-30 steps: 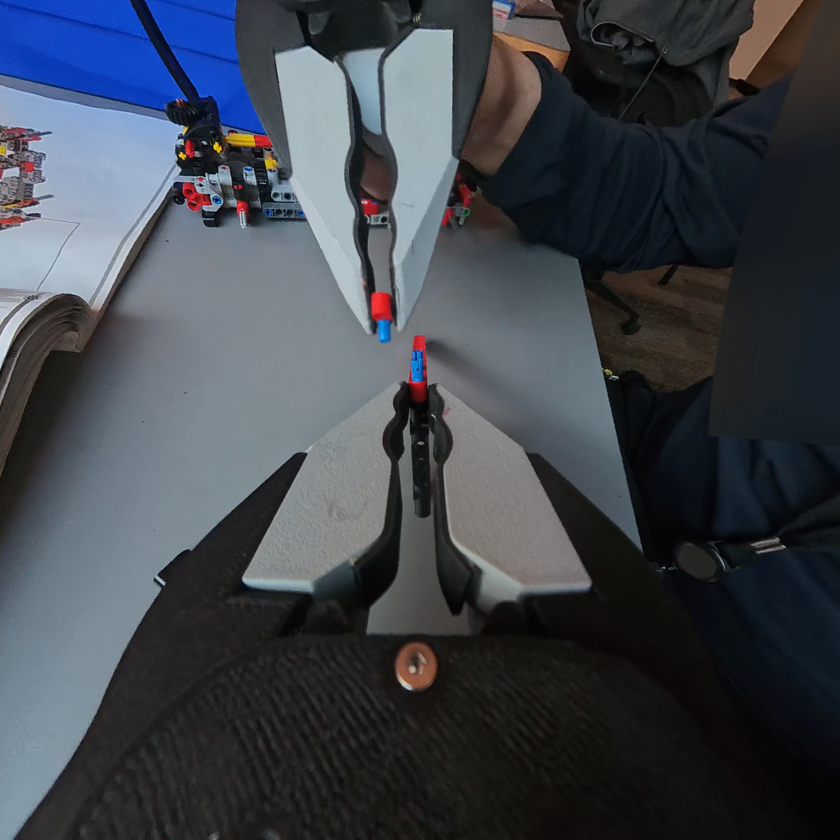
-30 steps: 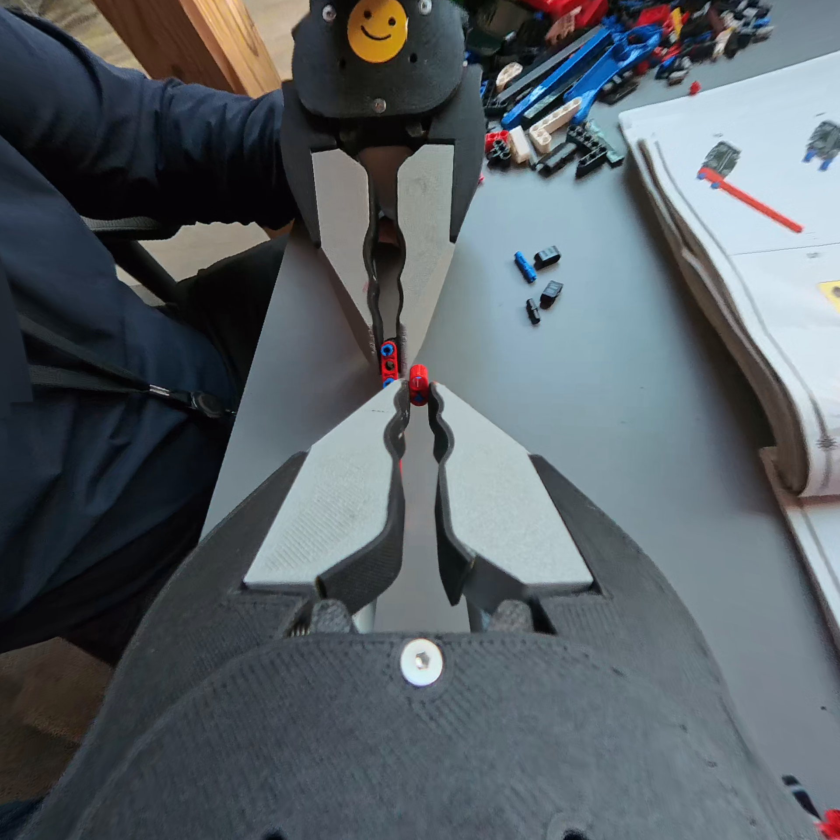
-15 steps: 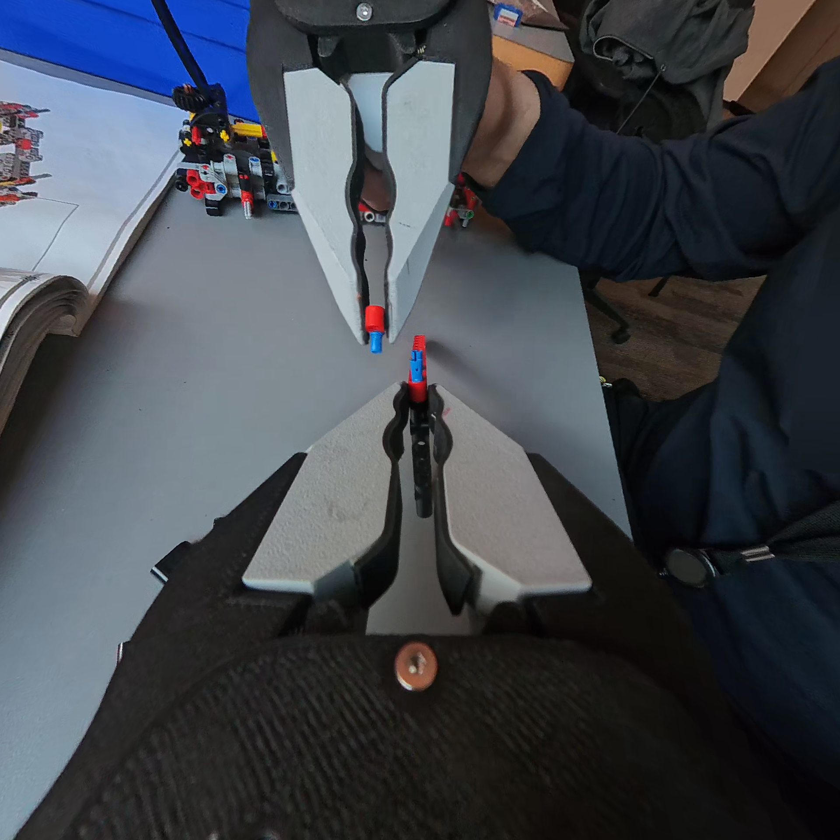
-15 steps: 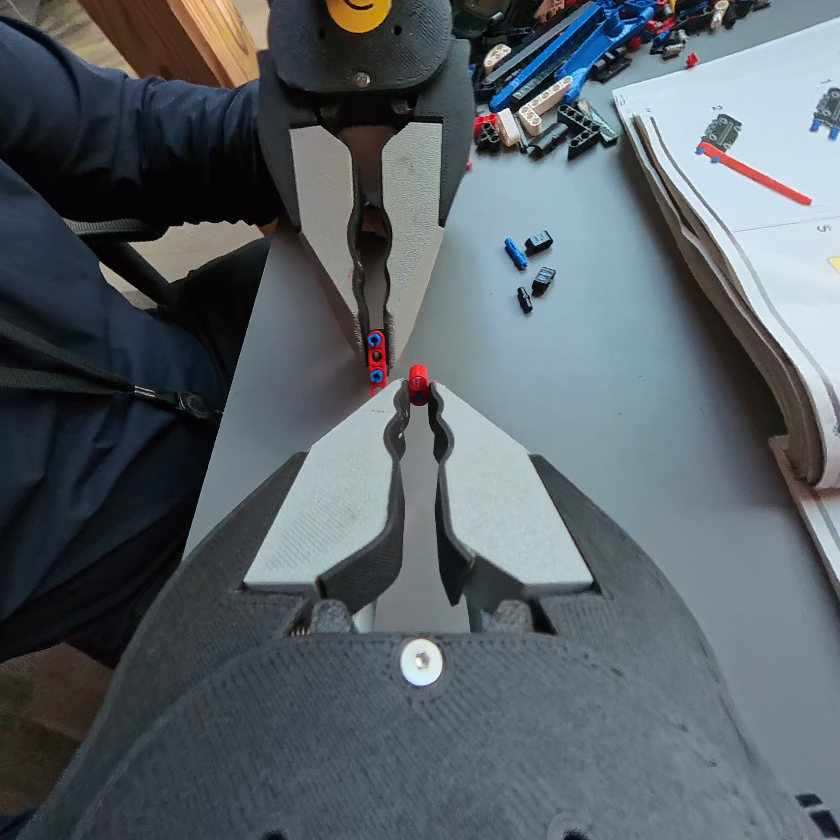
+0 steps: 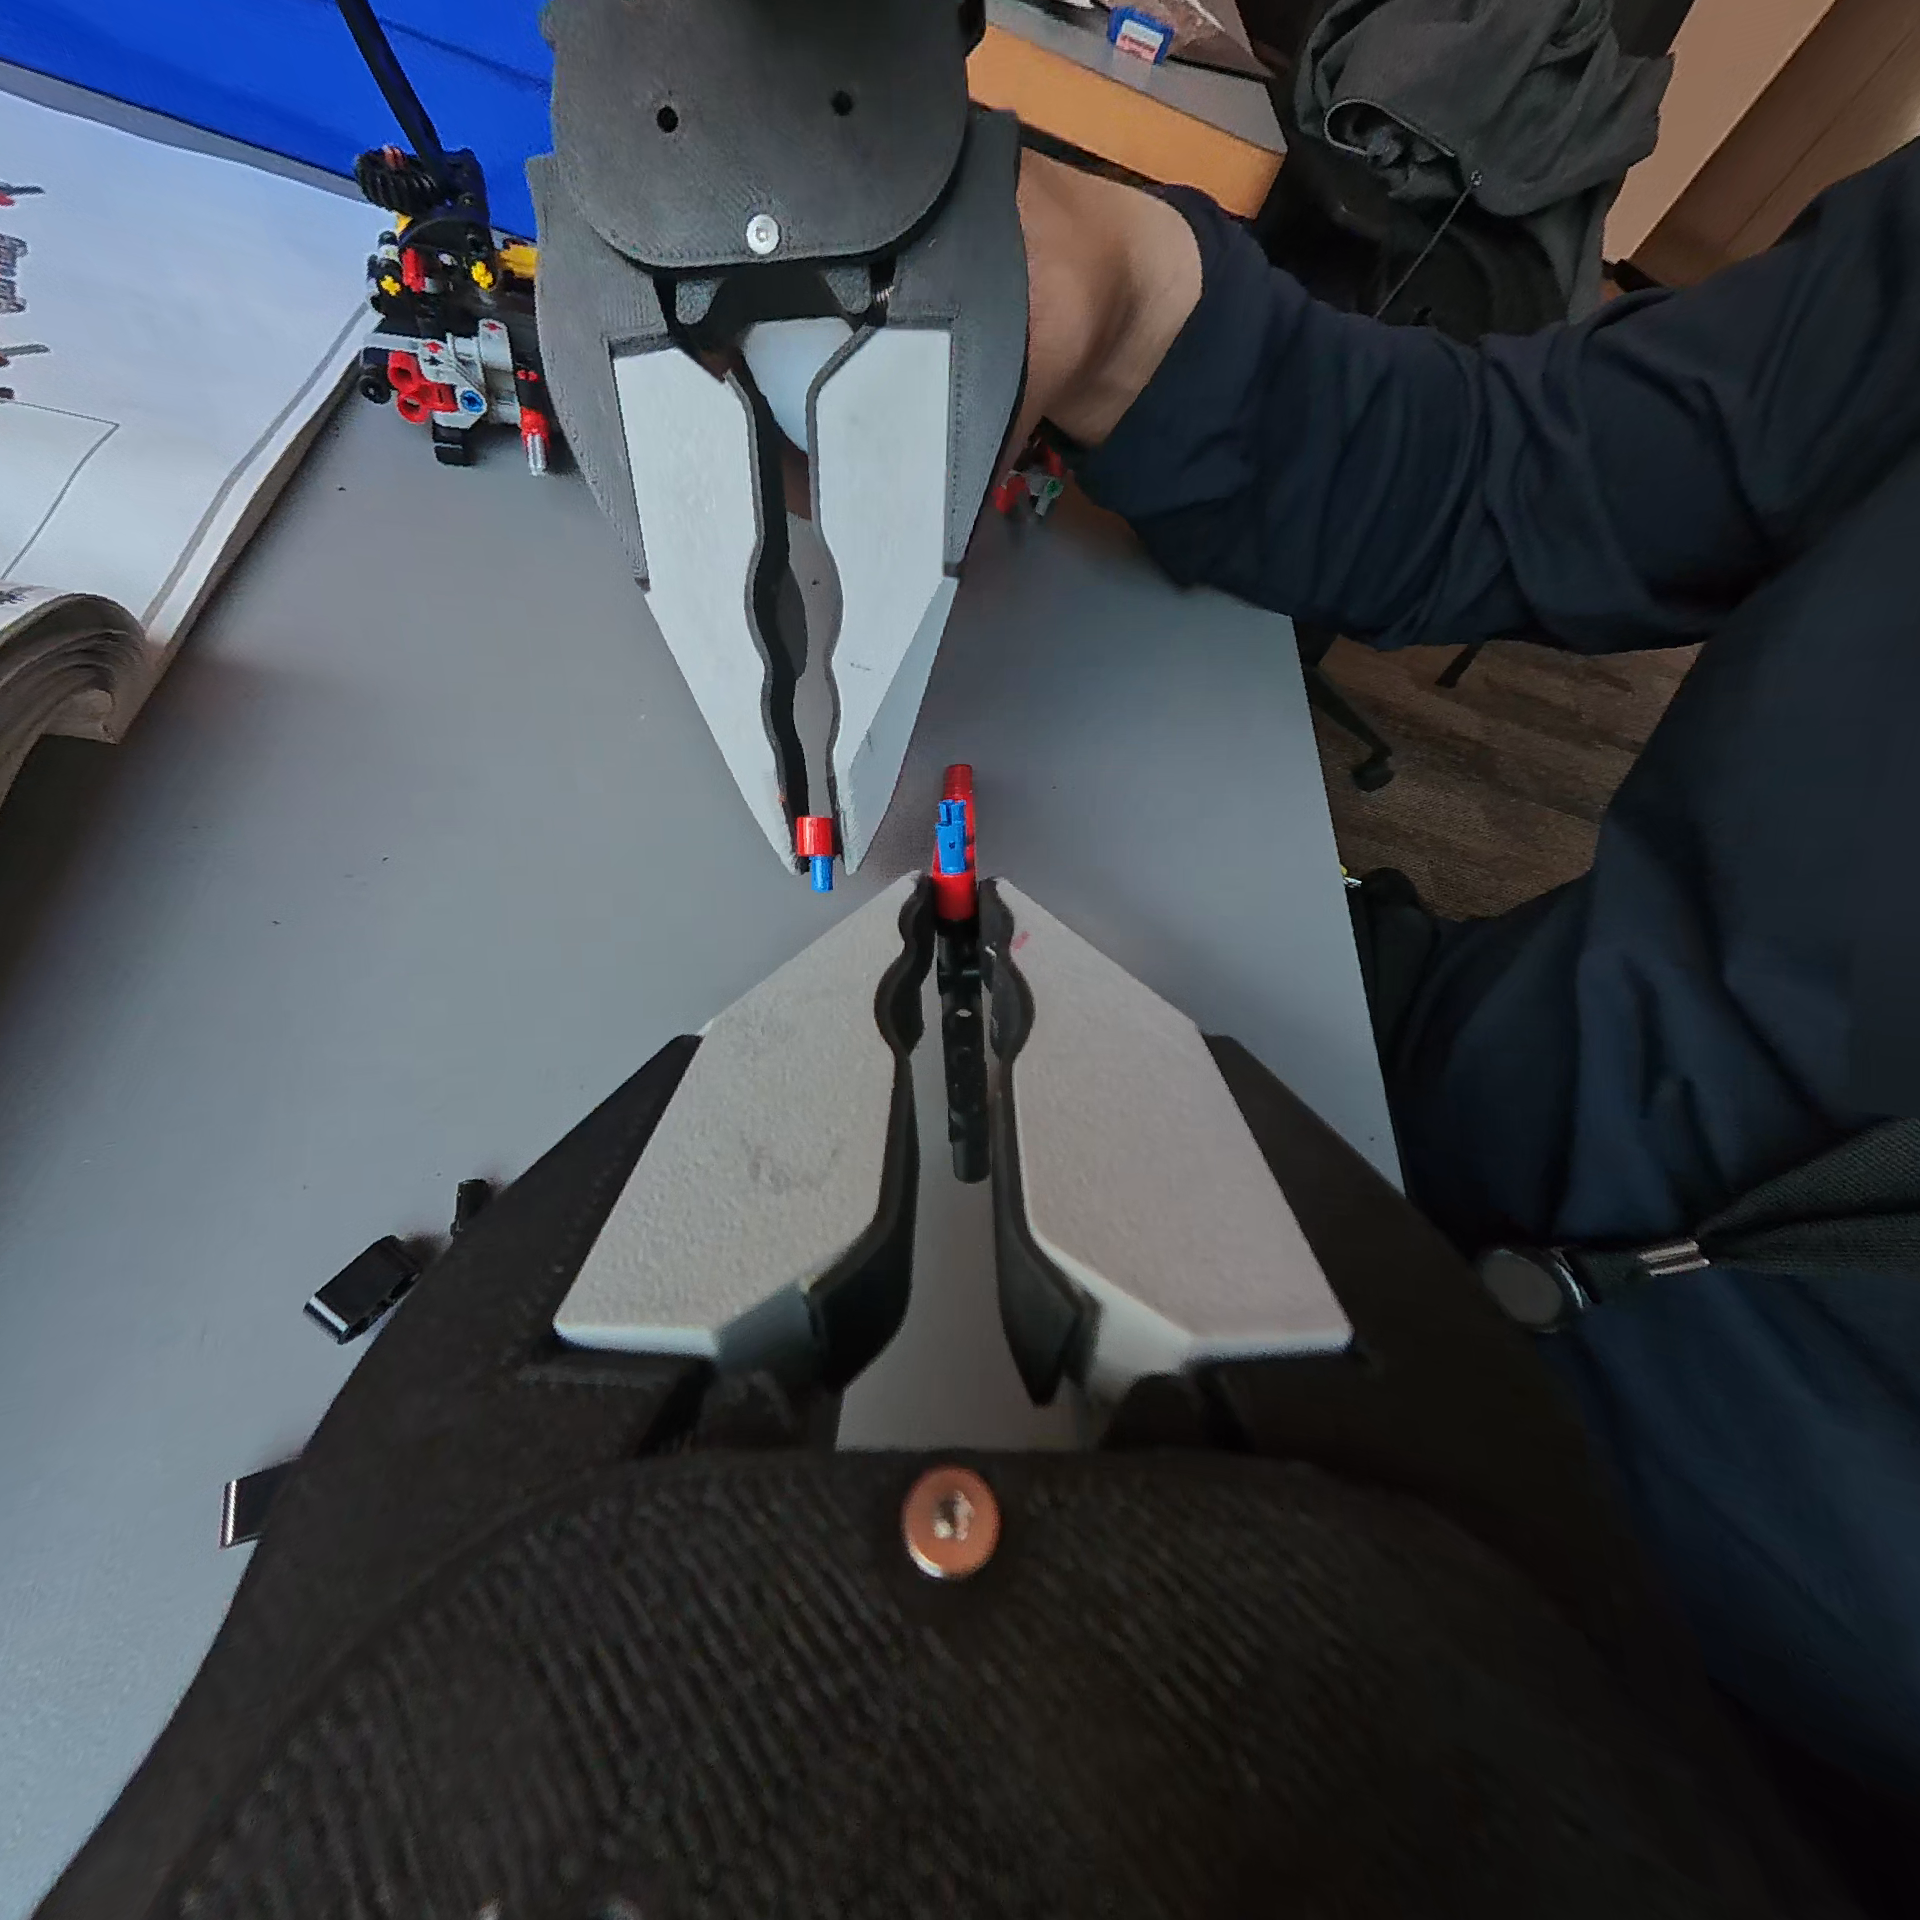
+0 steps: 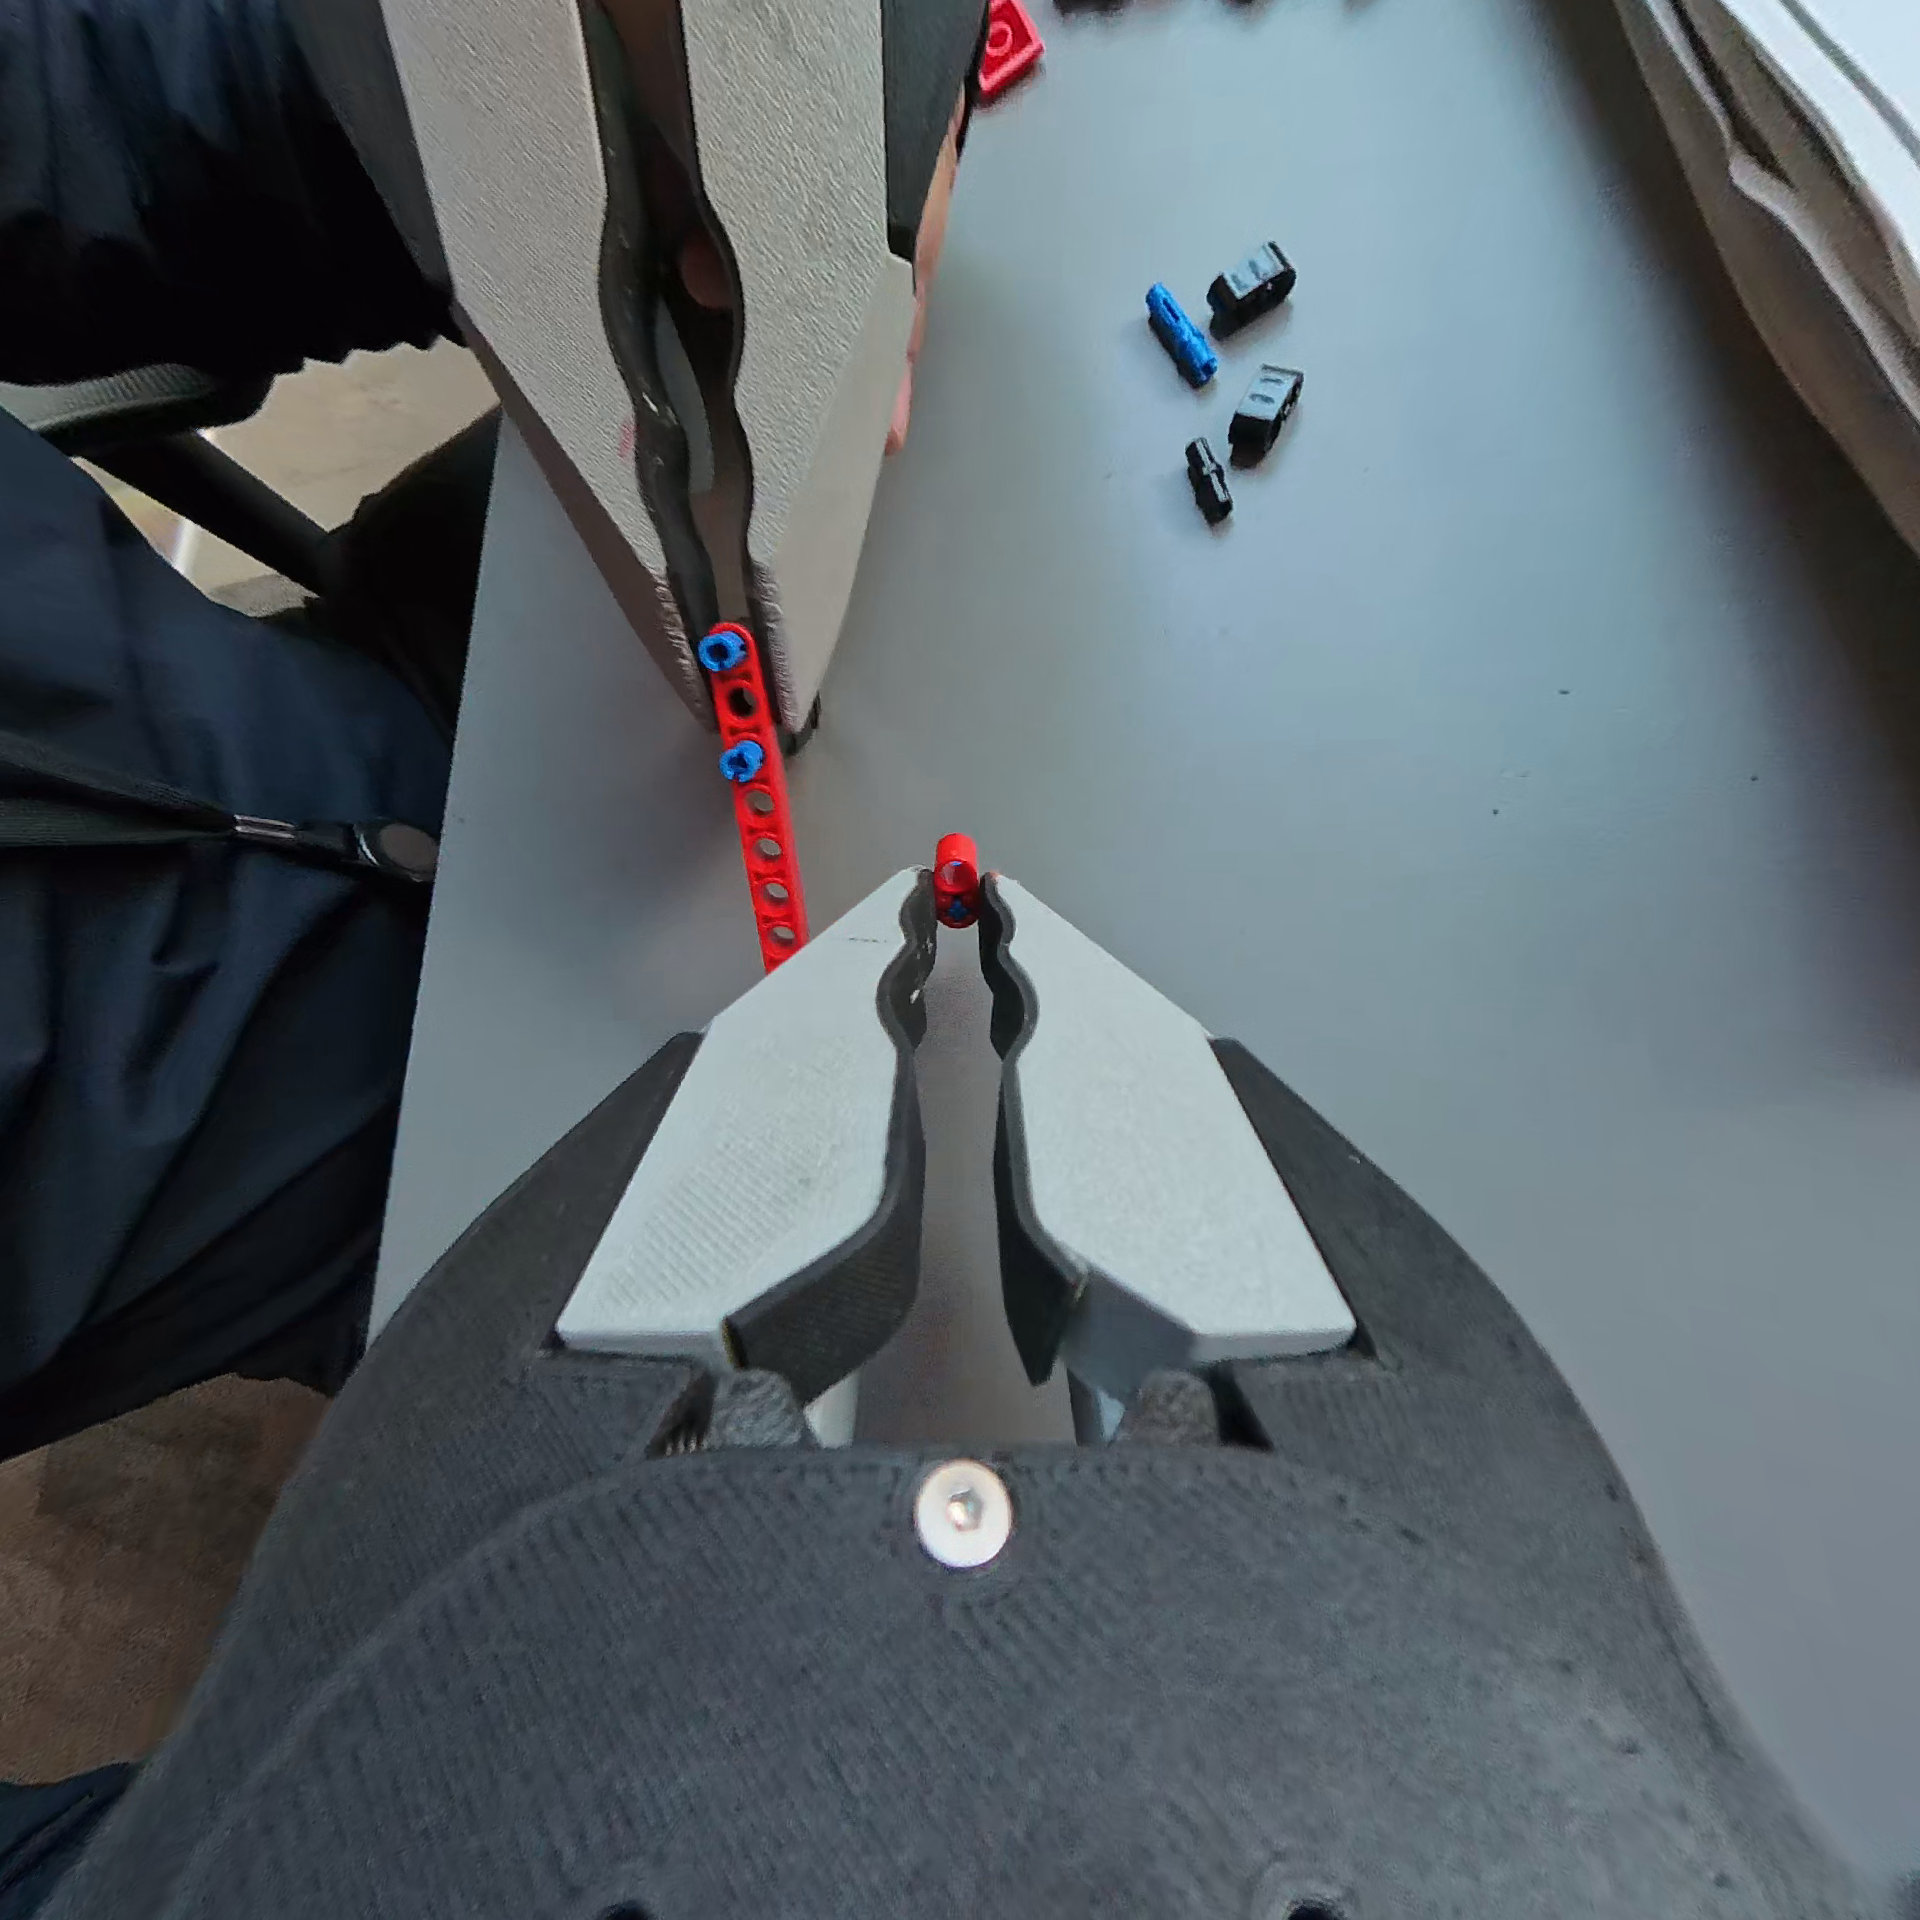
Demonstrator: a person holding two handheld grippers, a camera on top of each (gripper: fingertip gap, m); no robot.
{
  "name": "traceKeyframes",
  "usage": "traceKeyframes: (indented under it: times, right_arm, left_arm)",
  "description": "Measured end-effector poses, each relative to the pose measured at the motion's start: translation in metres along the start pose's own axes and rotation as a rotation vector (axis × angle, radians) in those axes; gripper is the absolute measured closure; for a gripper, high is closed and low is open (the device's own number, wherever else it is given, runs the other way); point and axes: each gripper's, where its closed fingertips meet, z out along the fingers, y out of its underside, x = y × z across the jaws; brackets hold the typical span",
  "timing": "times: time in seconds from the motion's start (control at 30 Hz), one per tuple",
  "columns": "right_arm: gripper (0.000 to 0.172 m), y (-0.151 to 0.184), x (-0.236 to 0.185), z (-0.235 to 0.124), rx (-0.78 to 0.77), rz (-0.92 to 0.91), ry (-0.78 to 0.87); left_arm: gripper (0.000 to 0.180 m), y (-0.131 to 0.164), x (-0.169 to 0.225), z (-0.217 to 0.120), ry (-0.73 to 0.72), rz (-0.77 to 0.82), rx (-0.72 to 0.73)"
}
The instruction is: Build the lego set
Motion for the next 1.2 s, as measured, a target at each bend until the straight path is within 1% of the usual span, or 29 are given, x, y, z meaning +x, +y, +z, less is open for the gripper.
traceKeyframes:
  times: [0.17, 0.47, 0.77, 0.9, 1.07, 1.13, 1.2]
  right_arm:
    - [0.167, 0.01, 0.006, 0.005, -0.053, 0.003, 0.024]
    - [0.16, 0.011, 0.007, 0.003, -0.067, -0.016, 0.051]
    - [0.166, 0.011, 0.006, 0.003, -0.065, -0.021, 0.041]
    - [0.167, -0.002, 0.0, -0.006, 0.01, -0.008, 0.002]
    - [0.167, -0.024, -0.024, -0.023, 0.134, 0.004, -0.141]
    - [0.168, -0.031, -0.034, -0.025, 0.152, 0.015, -0.196]
    - [0.167, -0.031, -0.034, -0.021, 0.111, 0.032, -0.189]
  left_arm:
    - [0.175, 0.0, 0.001, 0.0, 0.008, 0.0, -0.002]
    - [0.175, 0.001, 0.002, 0.0, 0.022, -0.018, -0.004]
    - [0.175, 0.001, 0.002, 0.0, 0.029, -0.029, -0.005]
    - [0.175, 0.002, 0.003, 0.001, 0.058, -0.073, -0.011]
    - [0.175, 0.005, 0.006, 0.002, 0.114, -0.155, -0.024]
    - [0.175, 0.005, 0.007, 0.002, 0.118, -0.156, -0.024]
    - [0.175, 0.005, 0.008, 0.002, 0.122, -0.149, -0.027]
